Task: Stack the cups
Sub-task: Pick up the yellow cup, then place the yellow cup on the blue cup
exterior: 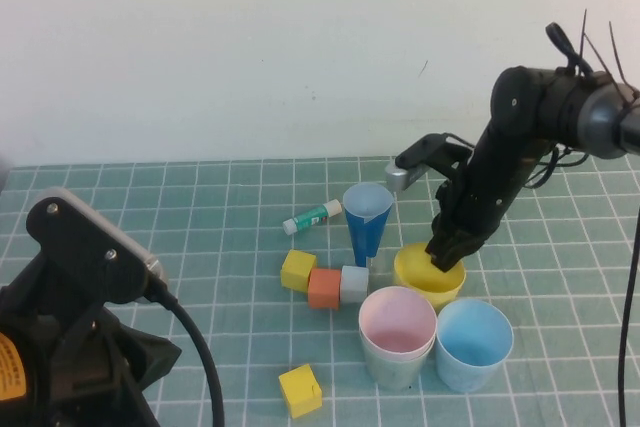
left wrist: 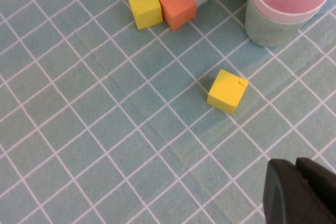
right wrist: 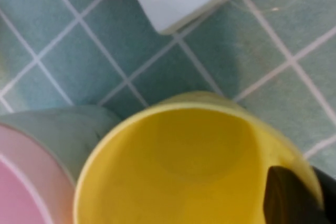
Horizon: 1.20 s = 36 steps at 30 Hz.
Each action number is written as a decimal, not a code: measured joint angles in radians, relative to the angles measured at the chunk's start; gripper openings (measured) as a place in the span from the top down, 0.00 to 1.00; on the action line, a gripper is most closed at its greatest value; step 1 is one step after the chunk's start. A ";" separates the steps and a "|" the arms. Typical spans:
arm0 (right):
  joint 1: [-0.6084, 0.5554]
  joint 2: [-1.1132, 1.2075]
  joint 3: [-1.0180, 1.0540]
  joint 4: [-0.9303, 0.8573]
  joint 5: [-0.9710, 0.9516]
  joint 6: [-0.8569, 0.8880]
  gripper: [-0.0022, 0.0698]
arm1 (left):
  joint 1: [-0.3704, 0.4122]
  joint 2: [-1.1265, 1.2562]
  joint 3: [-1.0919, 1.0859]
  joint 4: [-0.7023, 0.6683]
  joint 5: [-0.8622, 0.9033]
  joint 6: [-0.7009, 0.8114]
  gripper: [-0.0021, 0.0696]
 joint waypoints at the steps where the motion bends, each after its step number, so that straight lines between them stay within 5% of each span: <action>1: 0.000 -0.009 -0.002 -0.018 0.002 0.005 0.94 | 0.000 0.000 0.000 0.000 0.000 0.000 0.97; 17: 0.000 -0.432 0.069 -0.191 0.170 0.059 0.95 | 0.000 0.000 0.000 0.006 0.000 0.000 0.97; 26: 0.000 -0.476 0.403 -0.094 -0.035 0.055 0.95 | 0.000 0.000 0.000 0.008 0.000 0.000 0.97; 36: 0.002 -0.476 0.452 -0.085 -0.144 0.053 0.94 | 0.000 0.000 0.000 0.008 0.000 -0.021 0.97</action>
